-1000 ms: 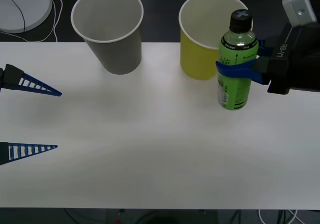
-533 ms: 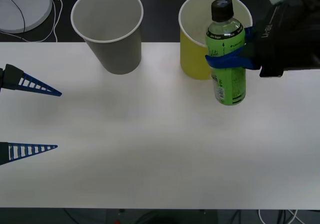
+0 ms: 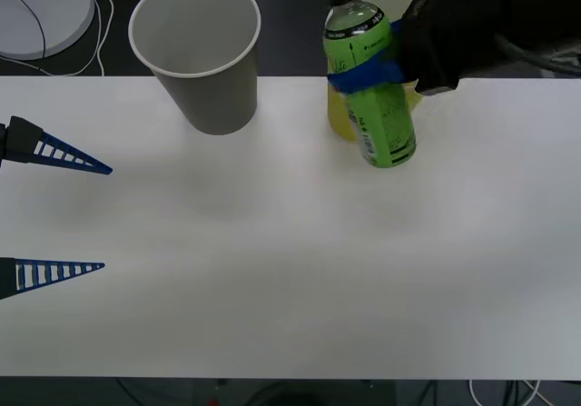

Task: Put the can into the green bin and the plastic bottle into the gray bin

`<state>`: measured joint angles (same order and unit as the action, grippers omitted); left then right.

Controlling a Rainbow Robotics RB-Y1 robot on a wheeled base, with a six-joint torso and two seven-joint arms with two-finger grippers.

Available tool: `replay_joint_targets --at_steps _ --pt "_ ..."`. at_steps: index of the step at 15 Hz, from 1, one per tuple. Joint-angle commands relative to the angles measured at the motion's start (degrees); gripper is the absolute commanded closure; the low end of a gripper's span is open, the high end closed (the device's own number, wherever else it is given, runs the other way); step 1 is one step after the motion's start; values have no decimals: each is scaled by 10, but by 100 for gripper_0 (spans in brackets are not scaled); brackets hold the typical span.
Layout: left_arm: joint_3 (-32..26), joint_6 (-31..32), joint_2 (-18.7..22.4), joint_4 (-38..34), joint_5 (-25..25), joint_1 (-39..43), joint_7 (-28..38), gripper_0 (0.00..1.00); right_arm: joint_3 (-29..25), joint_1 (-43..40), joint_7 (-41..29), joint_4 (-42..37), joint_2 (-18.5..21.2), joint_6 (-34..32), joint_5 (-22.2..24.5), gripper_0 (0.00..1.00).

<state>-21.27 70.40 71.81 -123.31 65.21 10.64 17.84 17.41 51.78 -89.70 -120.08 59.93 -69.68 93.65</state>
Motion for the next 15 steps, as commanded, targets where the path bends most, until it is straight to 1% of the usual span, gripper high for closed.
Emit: replay_joint_targets --at_steps 1,4,10,15 --pt "0 0 0 0 0 0 0 0 37 59 -10 42 -31 -27 23 100" --pt "0 0 0 0 0 0 0 0 86 115 -15 94 -68 -30 54 100" --pt "0 0 0 0 0 0 0 0 91 196 -16 212 -175 -118 125 100" --pt "0 0 0 0 0 0 0 0 102 249 -16 312 -248 -123 181 100"
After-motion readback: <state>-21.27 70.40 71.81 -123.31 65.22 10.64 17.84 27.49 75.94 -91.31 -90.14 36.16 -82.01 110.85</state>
